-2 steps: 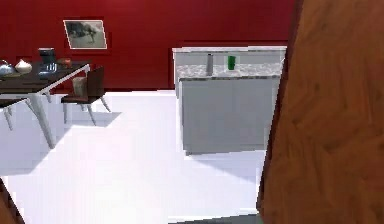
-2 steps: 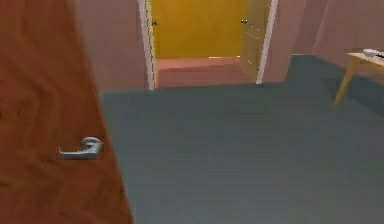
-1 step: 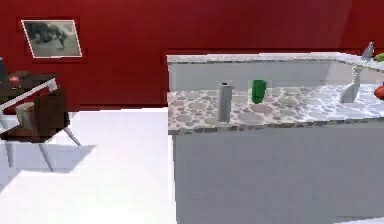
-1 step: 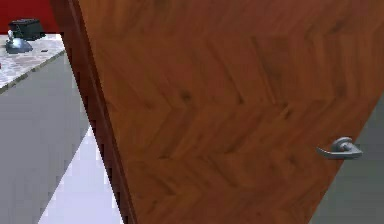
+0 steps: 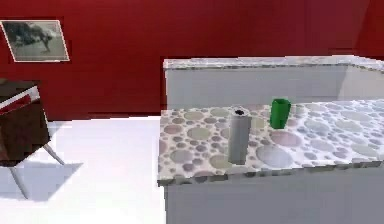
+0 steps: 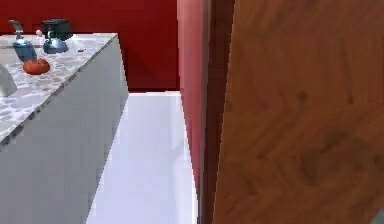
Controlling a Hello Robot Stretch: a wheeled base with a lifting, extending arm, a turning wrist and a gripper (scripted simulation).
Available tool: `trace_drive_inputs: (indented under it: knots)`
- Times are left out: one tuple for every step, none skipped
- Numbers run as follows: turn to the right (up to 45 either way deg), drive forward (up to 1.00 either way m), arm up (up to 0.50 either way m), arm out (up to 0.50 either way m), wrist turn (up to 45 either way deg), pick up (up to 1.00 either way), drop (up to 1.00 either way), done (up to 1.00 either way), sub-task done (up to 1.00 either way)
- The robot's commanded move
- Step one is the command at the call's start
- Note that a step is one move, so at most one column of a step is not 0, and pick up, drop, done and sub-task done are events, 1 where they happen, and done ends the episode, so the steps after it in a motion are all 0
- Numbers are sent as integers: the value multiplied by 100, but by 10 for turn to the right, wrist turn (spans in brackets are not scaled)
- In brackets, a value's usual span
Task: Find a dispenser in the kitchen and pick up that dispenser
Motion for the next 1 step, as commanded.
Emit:
trace_drive_inputs:
  knots:
    - [-390,0,0,0,0,0,0,0,0]
